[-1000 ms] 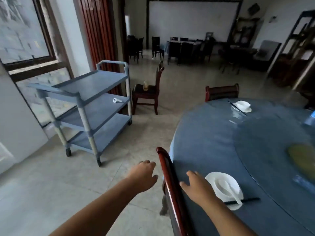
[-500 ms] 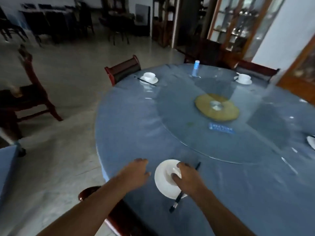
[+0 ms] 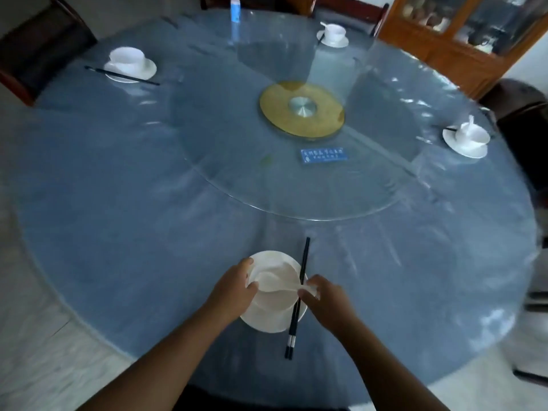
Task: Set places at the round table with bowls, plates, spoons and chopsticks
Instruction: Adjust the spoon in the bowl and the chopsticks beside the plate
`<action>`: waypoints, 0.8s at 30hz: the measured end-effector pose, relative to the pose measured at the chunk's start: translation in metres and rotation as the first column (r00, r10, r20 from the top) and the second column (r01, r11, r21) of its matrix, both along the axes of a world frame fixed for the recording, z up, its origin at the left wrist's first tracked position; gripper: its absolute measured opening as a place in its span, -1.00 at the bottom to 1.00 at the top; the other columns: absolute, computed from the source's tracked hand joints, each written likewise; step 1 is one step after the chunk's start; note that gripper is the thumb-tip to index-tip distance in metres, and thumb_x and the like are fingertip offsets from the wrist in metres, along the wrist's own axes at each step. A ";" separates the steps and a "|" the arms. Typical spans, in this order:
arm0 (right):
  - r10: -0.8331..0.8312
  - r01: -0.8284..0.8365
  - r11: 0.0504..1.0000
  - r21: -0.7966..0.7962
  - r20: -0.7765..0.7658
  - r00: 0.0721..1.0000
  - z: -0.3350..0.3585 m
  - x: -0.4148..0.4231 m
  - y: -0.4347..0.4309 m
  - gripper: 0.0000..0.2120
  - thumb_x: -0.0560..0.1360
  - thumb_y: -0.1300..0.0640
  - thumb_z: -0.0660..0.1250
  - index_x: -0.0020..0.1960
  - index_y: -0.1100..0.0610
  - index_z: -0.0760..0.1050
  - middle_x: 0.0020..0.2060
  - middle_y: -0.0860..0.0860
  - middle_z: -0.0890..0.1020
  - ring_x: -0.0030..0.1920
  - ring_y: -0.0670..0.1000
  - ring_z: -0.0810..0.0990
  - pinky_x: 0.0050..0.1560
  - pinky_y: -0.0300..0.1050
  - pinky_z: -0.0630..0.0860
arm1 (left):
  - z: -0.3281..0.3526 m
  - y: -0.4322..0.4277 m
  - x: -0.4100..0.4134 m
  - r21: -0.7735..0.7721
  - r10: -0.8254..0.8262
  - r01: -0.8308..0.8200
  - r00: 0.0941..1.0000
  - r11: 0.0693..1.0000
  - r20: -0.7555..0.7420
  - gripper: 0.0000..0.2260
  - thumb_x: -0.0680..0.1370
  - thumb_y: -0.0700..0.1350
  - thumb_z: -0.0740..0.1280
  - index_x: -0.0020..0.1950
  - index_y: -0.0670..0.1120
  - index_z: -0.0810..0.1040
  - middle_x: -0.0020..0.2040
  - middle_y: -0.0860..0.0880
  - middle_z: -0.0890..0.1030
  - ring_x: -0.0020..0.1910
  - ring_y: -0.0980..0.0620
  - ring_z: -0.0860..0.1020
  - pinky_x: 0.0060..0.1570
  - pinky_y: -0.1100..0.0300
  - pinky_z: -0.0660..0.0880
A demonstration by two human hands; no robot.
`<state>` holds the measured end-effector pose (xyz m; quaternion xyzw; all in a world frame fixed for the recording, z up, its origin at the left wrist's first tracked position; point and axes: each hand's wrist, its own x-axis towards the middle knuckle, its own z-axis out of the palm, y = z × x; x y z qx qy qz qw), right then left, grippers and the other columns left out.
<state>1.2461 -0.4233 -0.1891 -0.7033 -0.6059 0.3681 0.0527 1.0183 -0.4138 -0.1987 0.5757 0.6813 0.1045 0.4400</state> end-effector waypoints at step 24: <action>-0.193 0.172 0.981 -0.092 -0.323 0.927 -0.019 -0.014 0.013 -0.79 0.60 0.21 0.24 -0.11 0.13 0.62 -0.46 -0.01 0.55 -0.44 -0.05 0.53 -0.31 -0.09 0.52 | -0.025 -0.001 -0.006 -0.189 0.189 -0.123 0.901 0.974 0.391 -0.53 0.67 -0.17 0.18 0.56 0.13 0.28 0.37 -0.05 0.45 0.12 -0.13 0.59 -0.20 0.06 0.70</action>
